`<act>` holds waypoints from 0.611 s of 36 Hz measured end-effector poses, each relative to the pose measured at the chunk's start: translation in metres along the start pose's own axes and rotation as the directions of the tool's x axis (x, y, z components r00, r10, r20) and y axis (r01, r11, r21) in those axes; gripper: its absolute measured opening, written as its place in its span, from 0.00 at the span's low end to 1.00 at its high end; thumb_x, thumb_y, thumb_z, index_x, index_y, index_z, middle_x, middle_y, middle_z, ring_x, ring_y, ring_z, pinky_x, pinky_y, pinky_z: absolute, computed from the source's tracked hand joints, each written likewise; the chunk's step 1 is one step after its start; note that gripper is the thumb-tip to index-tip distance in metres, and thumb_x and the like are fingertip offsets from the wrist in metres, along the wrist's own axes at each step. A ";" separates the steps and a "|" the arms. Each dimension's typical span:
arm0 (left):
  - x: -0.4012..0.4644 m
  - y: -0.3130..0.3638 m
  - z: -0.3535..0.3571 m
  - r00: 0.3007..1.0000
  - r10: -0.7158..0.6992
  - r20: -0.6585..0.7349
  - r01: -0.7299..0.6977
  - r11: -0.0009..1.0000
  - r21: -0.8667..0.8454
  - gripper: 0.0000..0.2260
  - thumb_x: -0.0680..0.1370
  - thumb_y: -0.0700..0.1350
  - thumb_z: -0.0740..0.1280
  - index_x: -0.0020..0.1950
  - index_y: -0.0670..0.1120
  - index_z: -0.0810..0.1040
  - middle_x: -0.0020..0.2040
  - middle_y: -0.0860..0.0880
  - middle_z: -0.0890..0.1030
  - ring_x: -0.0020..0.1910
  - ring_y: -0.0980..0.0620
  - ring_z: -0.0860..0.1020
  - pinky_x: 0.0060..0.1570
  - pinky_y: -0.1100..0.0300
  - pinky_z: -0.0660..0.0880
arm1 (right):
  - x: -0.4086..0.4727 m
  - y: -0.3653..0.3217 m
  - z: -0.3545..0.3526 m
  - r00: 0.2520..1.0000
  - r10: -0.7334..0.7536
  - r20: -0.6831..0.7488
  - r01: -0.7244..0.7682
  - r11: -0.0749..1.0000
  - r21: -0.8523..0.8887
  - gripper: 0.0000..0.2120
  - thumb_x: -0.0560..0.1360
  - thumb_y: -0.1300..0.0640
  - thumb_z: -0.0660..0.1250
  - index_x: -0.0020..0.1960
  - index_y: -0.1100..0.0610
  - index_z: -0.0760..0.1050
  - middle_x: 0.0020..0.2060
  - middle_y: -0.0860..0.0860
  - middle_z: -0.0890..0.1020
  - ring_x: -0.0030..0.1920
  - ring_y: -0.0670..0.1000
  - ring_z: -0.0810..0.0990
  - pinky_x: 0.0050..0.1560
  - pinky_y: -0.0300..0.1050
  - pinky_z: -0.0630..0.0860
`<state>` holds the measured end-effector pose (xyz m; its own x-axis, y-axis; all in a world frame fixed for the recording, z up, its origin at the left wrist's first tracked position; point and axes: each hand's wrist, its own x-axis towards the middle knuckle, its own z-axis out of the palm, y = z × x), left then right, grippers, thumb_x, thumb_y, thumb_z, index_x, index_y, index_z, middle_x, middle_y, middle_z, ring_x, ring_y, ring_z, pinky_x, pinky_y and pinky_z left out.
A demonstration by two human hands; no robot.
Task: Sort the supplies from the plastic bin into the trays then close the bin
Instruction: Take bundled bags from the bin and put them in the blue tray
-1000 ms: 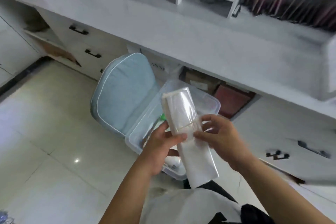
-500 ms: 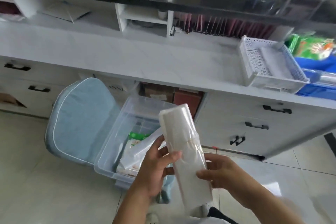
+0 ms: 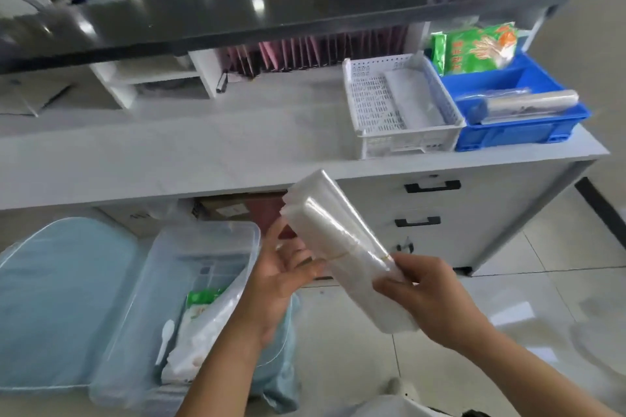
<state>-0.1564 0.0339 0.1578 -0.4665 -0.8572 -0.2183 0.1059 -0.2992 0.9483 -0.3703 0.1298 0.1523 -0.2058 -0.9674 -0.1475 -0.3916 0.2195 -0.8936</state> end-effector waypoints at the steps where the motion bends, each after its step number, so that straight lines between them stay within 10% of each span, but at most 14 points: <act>1: 0.010 0.002 0.012 0.999 0.043 -0.033 -0.042 0.998 0.045 0.46 0.63 0.46 0.81 0.75 0.63 0.61 0.68 0.46 0.77 0.67 0.47 0.76 0.60 0.52 0.77 | 0.003 0.008 -0.019 0.999 -0.020 -0.030 0.018 0.997 -0.070 0.09 0.73 0.54 0.72 0.36 0.45 0.76 0.26 0.44 0.75 0.27 0.43 0.70 0.30 0.35 0.66; 4: 0.036 0.014 0.042 0.944 0.322 -0.065 -0.246 0.824 0.511 0.53 0.61 0.59 0.81 0.77 0.68 0.51 0.78 0.57 0.59 0.76 0.60 0.60 0.73 0.53 0.61 | 0.014 0.027 -0.074 0.993 -0.090 -0.079 0.067 0.964 -0.257 0.06 0.74 0.54 0.72 0.43 0.41 0.80 0.27 0.41 0.76 0.28 0.45 0.73 0.32 0.41 0.72; 7: 0.062 0.025 0.078 0.814 0.524 0.253 -0.400 0.188 0.897 0.49 0.65 0.61 0.77 0.79 0.63 0.52 0.80 0.54 0.51 0.80 0.51 0.49 0.75 0.49 0.53 | 0.027 0.041 -0.124 0.980 -0.175 -0.096 0.108 0.871 -0.479 0.05 0.75 0.53 0.71 0.50 0.47 0.82 0.29 0.43 0.80 0.29 0.47 0.76 0.33 0.45 0.75; 10: 0.084 0.027 0.131 0.818 0.355 0.453 -0.427 -0.155 0.891 0.45 0.66 0.61 0.75 0.79 0.61 0.56 0.80 0.49 0.53 0.80 0.46 0.46 0.76 0.45 0.43 | 0.039 0.051 -0.161 0.979 -0.199 -0.047 0.129 0.778 -0.615 0.06 0.76 0.50 0.69 0.52 0.47 0.82 0.34 0.46 0.83 0.32 0.48 0.78 0.32 0.40 0.72; 14: 0.120 0.021 0.182 0.838 0.104 0.535 -0.493 -0.273 0.826 0.37 0.71 0.53 0.71 0.77 0.59 0.60 0.79 0.52 0.59 0.79 0.50 0.48 0.76 0.50 0.35 | 0.053 0.067 -0.190 0.975 -0.221 0.016 0.172 0.710 -0.683 0.10 0.77 0.50 0.66 0.58 0.42 0.79 0.42 0.43 0.85 0.38 0.47 0.82 0.38 0.42 0.76; 22: 0.207 0.025 0.244 0.762 -0.220 0.609 -0.647 -0.276 0.711 0.27 0.74 0.49 0.66 0.70 0.63 0.62 0.60 0.58 0.77 0.57 0.53 0.77 0.51 0.55 0.71 | 0.080 0.098 -0.244 0.989 -0.151 -0.001 0.106 0.698 -0.708 0.12 0.80 0.50 0.61 0.62 0.43 0.75 0.46 0.43 0.84 0.47 0.49 0.82 0.47 0.44 0.78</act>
<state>-0.4649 -0.0491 0.1926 -0.9135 -0.3324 -0.2348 -0.3515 0.9352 0.0435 -0.6441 0.1043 0.1563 -0.1450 -0.9894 -0.0103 -0.9303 0.1399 -0.3390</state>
